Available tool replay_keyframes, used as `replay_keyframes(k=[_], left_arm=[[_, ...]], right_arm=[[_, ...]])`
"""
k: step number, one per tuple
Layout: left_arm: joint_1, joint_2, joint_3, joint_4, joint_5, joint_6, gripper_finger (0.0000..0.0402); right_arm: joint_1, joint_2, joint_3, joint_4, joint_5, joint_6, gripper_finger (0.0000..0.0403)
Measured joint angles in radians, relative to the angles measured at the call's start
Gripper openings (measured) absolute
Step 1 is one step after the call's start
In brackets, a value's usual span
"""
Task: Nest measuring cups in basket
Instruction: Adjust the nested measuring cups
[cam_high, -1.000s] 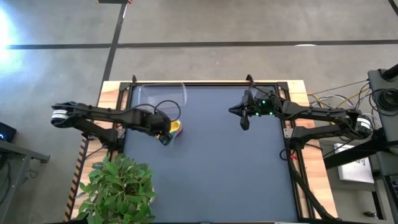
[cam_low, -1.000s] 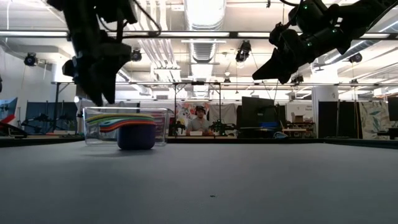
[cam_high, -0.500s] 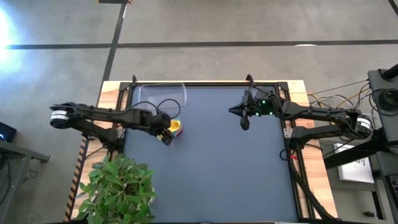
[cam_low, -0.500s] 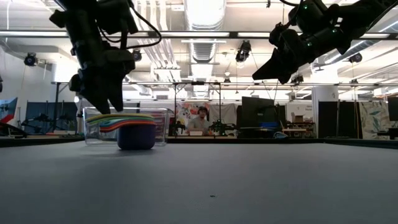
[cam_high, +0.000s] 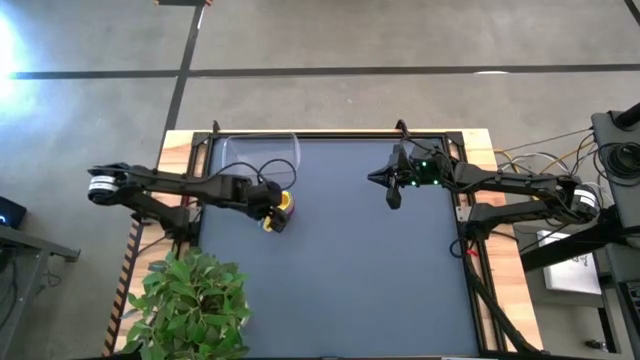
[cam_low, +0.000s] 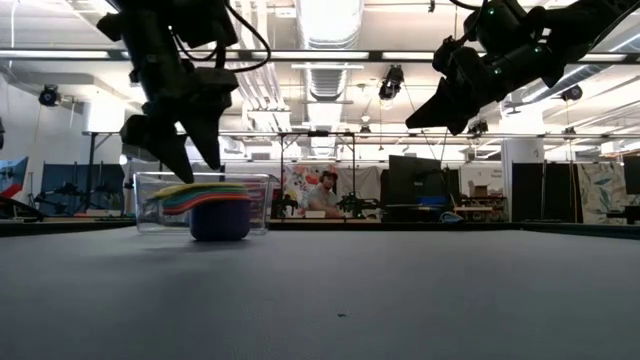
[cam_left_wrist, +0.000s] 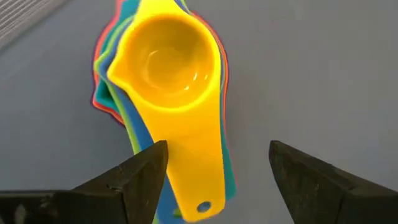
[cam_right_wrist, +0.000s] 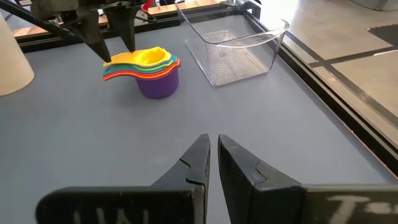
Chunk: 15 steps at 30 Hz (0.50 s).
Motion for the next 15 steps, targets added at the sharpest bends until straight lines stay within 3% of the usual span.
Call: replay_keyframes(k=[15], left_arm=[[-0.003,0.084,0.180,-0.217,-0.072,0.049,0.0264]], right_arm=[[0.000,0.000,0.000,-0.027,0.000,-0.021,0.0022]])
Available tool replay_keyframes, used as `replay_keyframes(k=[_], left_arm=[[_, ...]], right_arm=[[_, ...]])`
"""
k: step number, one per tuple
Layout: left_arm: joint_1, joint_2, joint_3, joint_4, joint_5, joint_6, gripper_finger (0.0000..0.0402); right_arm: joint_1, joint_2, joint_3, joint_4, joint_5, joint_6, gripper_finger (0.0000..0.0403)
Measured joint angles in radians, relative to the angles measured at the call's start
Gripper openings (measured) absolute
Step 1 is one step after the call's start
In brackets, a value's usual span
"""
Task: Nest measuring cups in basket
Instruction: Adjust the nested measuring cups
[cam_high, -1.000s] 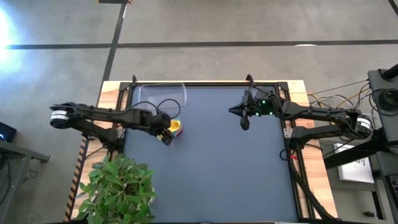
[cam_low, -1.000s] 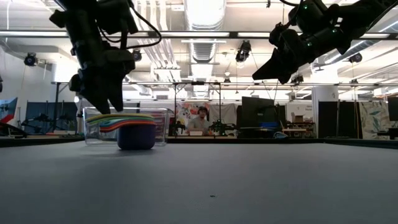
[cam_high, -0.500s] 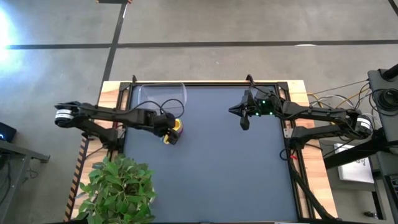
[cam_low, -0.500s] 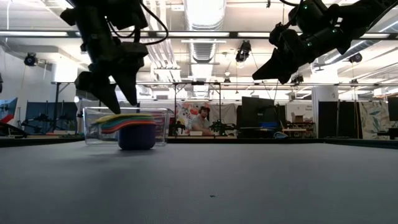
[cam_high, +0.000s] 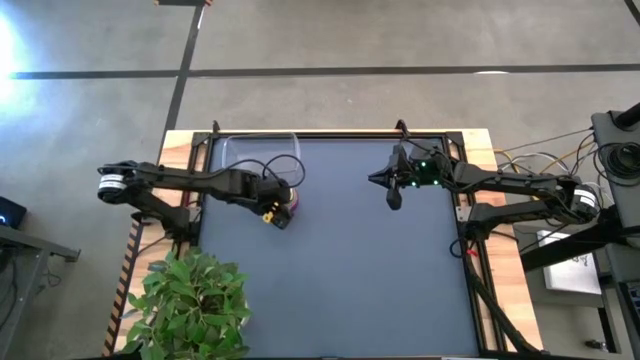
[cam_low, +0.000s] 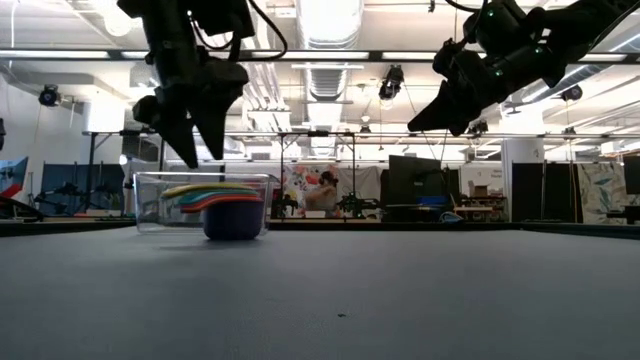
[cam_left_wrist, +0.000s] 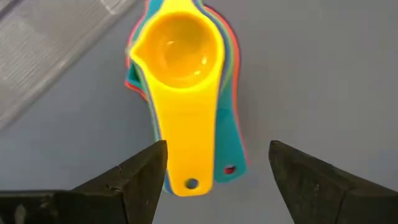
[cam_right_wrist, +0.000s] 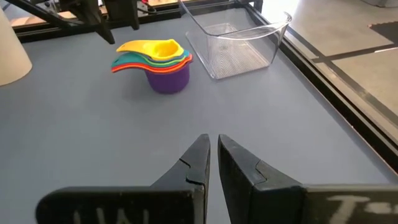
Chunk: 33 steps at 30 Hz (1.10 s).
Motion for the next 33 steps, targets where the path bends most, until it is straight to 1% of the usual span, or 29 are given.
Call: replay_keyframes(k=[9,13,18,22,28,33], left_arm=[[-0.001,0.000,-0.046,-0.006,-0.007,-0.010,0.0264],[-0.001,0.000,-0.063,0.019,-0.007,0.026,0.0264],[0.006,0.000,-0.100,0.079,0.037,0.067,0.0264],[0.010,0.000,-0.124,0.075,0.039,0.065,0.0264],[0.011,0.000,-0.126,0.115,0.039,0.061,0.0264],[0.014,0.000,-0.126,0.105,0.038,0.076,0.0264]], right_arm=[[0.000,0.000,0.000,0.001,0.000,-0.002,0.0022],[0.000,0.000,0.000,0.001,0.000,-0.007,0.0022],[0.000,0.000,0.000,0.001,0.000,-0.007,0.0022],[0.000,0.000,0.000,0.000,0.000,-0.007,0.0022],[0.000,0.000,0.000,0.001,0.000,-0.004,0.0022],[0.000,0.000,0.000,0.001,0.000,0.001,0.0022]])
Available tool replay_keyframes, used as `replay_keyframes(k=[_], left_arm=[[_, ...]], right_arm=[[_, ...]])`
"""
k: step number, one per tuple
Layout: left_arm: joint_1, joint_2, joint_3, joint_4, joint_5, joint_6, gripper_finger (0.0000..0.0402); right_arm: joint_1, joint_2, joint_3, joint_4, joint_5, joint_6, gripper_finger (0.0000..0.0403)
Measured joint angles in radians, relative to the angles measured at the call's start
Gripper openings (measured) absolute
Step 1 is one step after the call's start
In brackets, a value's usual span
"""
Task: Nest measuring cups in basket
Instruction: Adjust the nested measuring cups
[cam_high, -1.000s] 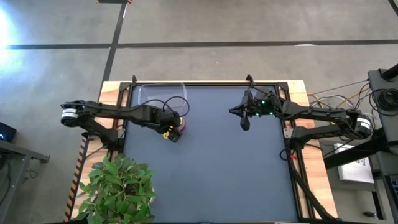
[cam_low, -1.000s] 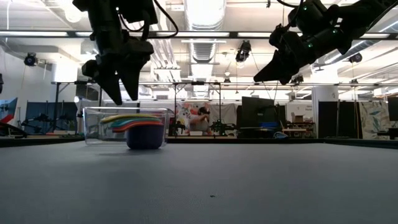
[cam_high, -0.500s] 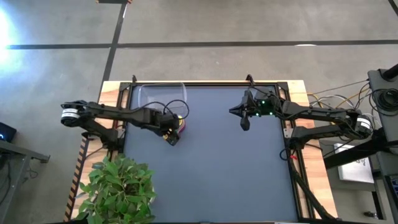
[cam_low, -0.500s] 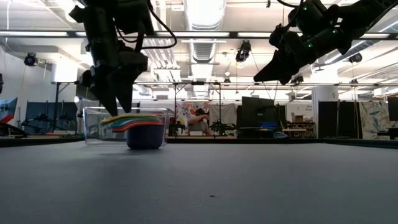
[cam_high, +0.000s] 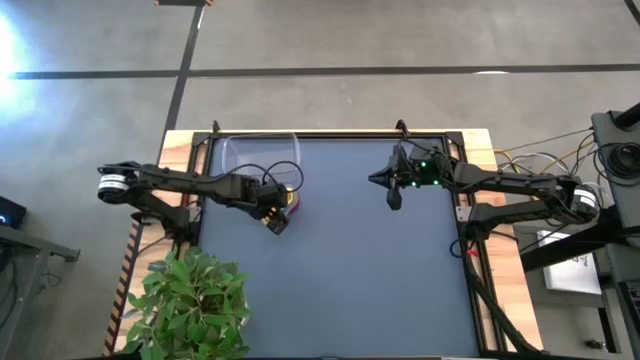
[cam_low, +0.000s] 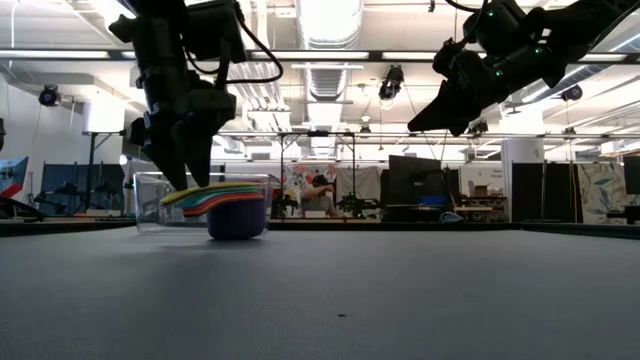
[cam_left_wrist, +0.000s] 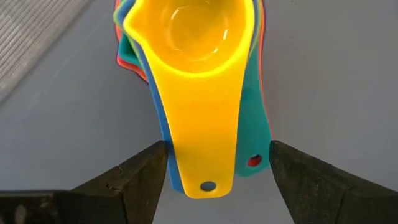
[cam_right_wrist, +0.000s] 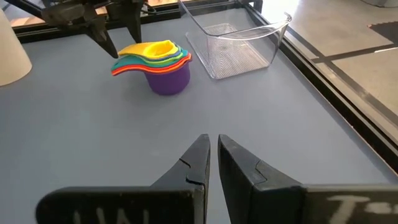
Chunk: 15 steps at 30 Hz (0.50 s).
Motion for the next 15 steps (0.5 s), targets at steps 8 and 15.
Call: replay_keyframes(k=[8,15], left_arm=[[0.033,-0.001,0.000,-0.018,-0.025,0.029,0.0264],[0.039,-0.003,0.000,-0.018,-0.026,0.051,0.0264]], right_arm=[[0.000,0.000,0.000,-0.001,0.000,0.002,0.0022],[0.000,0.000,0.000,0.000,0.000,0.000,0.0022]])
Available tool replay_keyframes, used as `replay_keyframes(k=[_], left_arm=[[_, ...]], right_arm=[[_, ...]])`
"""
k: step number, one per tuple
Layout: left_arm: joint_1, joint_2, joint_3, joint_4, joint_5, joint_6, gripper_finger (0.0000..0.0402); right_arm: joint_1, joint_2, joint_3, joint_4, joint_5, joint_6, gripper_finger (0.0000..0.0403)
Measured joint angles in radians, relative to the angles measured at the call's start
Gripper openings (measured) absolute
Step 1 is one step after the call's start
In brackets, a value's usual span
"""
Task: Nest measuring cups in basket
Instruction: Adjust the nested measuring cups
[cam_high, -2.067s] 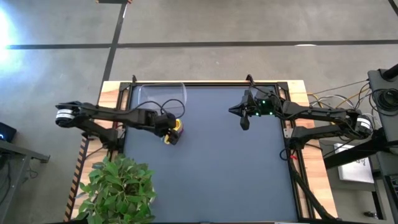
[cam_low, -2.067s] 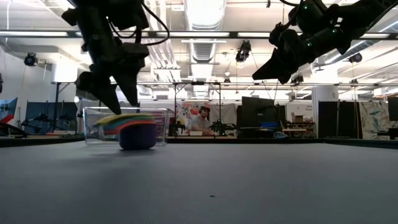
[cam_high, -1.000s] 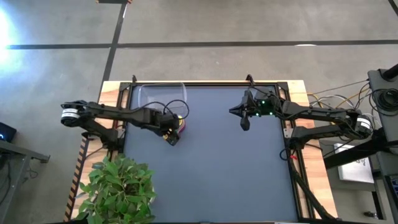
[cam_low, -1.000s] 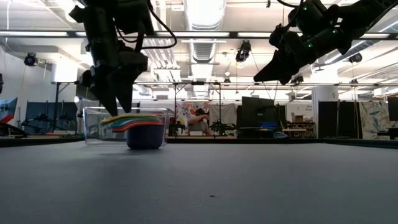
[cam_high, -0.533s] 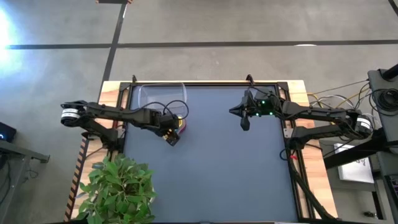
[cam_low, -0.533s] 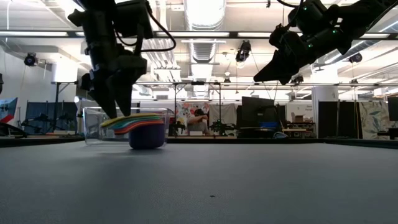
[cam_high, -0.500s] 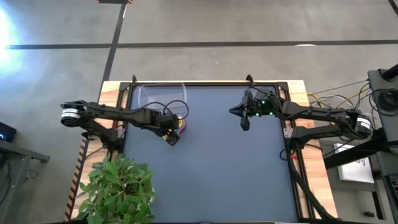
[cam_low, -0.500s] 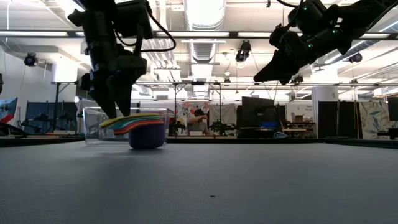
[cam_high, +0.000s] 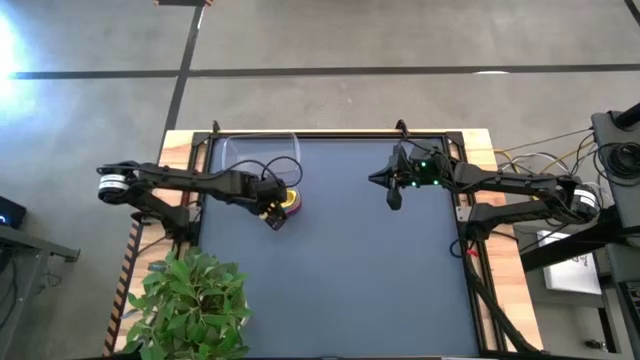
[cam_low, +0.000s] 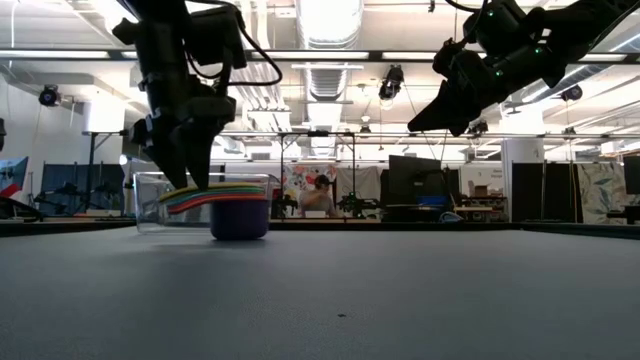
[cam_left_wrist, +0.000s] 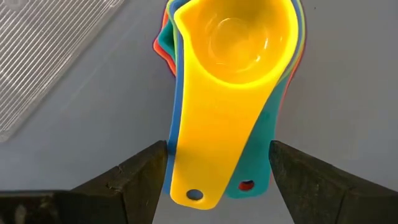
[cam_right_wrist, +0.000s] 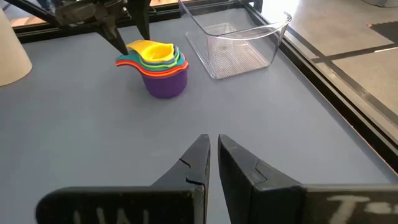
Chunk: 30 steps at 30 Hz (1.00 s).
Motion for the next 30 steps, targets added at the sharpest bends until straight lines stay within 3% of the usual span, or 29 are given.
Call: replay_keyframes(k=[13,30], left_arm=[[0.027,-0.049,0.014,-0.017,-0.033,0.064,0.0264],[0.070,-0.031,-0.043,0.068,0.092,0.129,0.0264]], right_arm=[[0.000,0.000,0.000,0.000,0.000,-0.001,0.0022],[0.000,0.000,0.000,-0.019,0.000,0.002,0.0022]])
